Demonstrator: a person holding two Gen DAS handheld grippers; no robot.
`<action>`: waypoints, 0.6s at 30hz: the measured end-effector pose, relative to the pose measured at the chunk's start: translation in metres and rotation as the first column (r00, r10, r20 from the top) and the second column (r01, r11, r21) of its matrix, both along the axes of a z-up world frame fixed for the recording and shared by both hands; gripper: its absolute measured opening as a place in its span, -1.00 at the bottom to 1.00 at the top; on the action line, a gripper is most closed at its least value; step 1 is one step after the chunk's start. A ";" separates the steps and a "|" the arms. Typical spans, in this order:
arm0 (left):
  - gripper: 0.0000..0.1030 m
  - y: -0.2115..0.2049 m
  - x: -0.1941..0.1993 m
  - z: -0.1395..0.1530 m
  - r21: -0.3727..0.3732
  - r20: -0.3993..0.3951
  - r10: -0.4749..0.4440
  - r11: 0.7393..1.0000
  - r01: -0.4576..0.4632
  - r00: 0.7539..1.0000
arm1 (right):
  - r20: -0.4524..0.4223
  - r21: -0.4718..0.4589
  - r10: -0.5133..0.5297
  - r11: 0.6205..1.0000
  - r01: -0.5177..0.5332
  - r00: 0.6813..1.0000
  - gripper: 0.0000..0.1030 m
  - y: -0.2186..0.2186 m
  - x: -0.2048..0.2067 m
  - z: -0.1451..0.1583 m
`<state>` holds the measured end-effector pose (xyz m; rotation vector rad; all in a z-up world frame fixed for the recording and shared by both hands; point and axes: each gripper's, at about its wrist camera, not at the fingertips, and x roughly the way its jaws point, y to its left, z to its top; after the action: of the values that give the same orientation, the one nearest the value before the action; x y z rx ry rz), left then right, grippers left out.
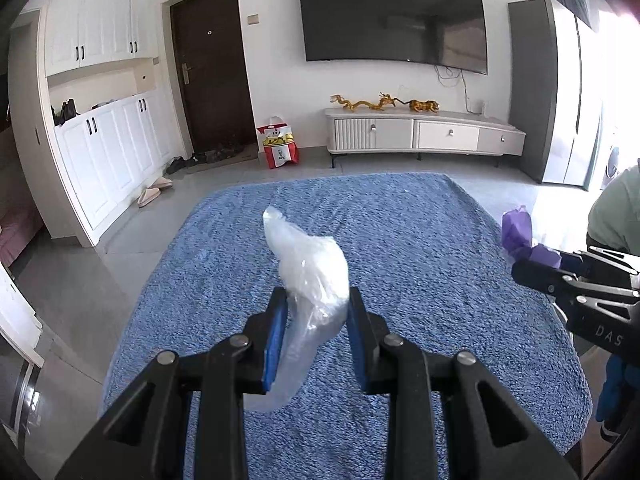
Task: Collect trash
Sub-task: 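Lift both held bags and carry them toward the white bin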
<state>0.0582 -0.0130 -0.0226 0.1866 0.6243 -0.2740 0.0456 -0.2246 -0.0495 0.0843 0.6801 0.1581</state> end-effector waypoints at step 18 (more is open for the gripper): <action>-0.46 -0.050 -0.006 -0.011 0.099 -0.043 -0.026 0.995 0.031 0.999 | -0.008 0.039 0.002 0.999 -0.002 1.000 -0.37 -0.033 -0.012 -0.018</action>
<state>0.0519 -0.0629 -0.0336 0.2870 0.6780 -0.2749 0.0337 -0.2577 -0.0671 0.1217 0.6852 0.1730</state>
